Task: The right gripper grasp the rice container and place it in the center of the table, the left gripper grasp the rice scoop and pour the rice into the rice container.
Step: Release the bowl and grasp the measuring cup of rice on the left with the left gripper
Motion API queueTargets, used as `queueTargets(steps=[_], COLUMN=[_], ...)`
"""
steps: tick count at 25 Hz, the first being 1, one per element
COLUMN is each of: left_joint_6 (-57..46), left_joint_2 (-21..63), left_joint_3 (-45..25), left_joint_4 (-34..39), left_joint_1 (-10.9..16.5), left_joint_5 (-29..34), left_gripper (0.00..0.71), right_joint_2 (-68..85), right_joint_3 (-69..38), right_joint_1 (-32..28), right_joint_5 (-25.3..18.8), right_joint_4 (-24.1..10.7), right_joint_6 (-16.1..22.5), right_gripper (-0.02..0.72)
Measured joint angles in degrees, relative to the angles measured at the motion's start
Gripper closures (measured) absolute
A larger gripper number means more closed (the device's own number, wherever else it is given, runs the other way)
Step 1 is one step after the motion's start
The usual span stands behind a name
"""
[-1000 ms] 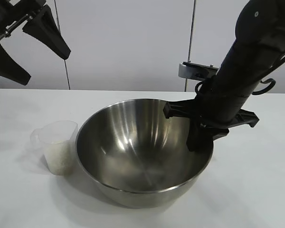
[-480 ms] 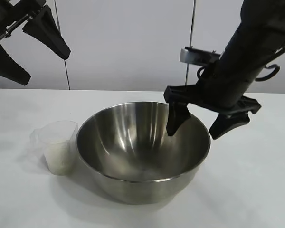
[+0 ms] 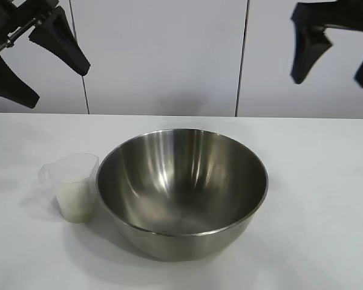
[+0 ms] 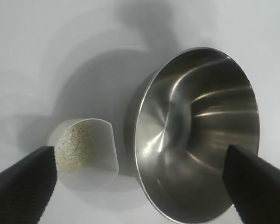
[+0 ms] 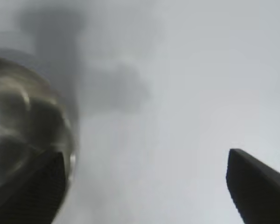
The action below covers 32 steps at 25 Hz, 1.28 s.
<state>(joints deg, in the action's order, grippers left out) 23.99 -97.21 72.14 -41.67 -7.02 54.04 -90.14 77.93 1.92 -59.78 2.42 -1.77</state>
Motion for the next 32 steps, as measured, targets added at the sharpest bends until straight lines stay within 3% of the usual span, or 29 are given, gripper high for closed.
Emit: queueTargets(steps=[5,11,21,27,32], left_joint_6=[0.00,0.00,0.00,0.00,0.00], left_joint_2=[0.00,0.00,0.00,0.00,0.00], left_joint_3=[0.00,0.00,0.00,0.00,0.00], left_joint_4=[0.00,0.00,0.00,0.00,0.00], left_joint_1=[0.00,0.00,0.00,0.00,0.00], left_joint_5=[-0.04,-0.04,-0.26,-0.26,-0.30], left_gripper=[0.016,0.016,0.016,0.016,0.016], right_joint_2=[4.90,16.30,59.49,80.45,90.94], right_joint_3=[0.00,-1.78,-22.37,-36.39,-44.75], right_joint_1=[-7.41,-8.01,-8.01,-8.01,-8.01], right_joint_5=[-4.93,-10.09,-8.17,-11.71,-12.23], right_joint_4=[-0.14,0.67,0.73,-2.88,-2.42], right_joint_6=[-1.26,-1.49,0.89,1.13,1.13], right_gripper=[0.052,0.052,0.064,0.076,0.082])
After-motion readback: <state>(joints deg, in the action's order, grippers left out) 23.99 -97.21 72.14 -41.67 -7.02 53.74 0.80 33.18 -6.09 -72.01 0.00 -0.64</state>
